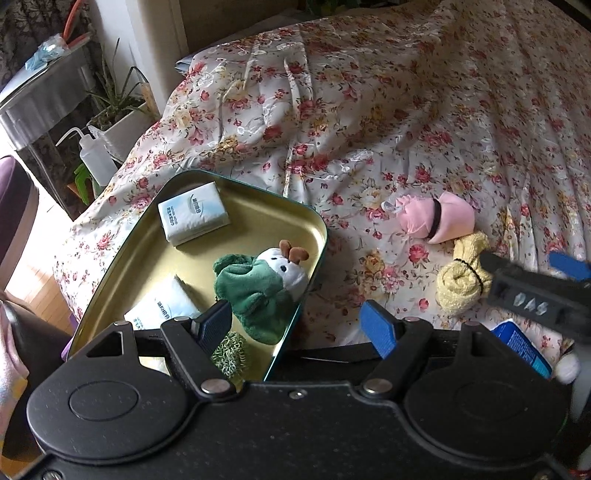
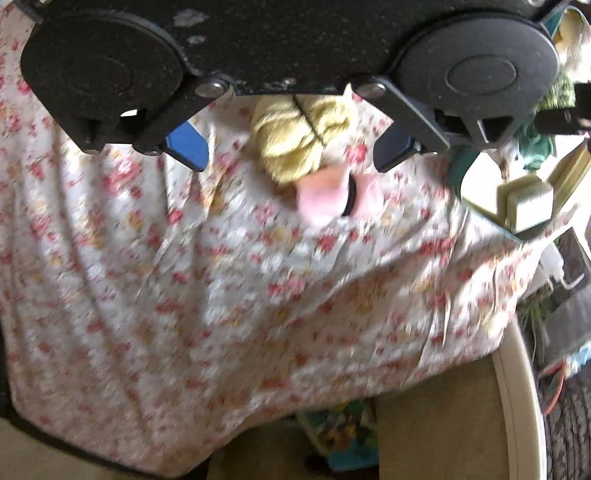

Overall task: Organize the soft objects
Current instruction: 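Move the left gripper to the pink sock bundle while the right approaches the yellow towel bundle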

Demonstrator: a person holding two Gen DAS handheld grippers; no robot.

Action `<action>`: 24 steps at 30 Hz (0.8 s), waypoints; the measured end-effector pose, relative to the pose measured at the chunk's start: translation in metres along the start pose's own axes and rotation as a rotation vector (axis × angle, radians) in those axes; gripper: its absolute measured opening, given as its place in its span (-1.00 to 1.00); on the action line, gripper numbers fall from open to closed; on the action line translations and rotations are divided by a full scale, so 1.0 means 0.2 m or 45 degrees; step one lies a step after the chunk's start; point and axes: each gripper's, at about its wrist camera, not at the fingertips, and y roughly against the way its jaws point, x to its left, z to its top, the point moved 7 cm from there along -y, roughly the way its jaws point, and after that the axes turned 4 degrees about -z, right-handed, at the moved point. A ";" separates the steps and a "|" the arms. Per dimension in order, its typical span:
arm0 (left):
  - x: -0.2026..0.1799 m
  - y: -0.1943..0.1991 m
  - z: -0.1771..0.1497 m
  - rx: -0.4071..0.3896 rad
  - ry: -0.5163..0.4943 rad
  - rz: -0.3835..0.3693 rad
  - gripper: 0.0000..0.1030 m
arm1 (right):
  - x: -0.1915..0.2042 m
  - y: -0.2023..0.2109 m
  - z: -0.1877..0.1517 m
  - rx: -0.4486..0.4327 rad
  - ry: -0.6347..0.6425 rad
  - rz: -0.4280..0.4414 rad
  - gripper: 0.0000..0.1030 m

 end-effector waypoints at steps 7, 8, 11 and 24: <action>0.00 0.02 0.00 -0.017 -0.005 -0.006 0.42 | 0.04 -0.12 -0.08 0.104 0.014 -0.010 0.73; 0.00 0.02 0.00 -0.017 -0.002 -0.011 0.42 | 0.04 -0.15 -0.09 0.123 0.007 -0.009 0.68; 0.00 0.02 0.00 -0.029 -0.001 -0.008 0.42 | 0.03 -0.23 -0.11 0.185 -0.017 -0.010 0.63; -0.05 0.01 0.03 -0.108 -0.029 -0.052 0.43 | 0.03 -0.32 -0.12 0.283 -0.078 0.128 0.01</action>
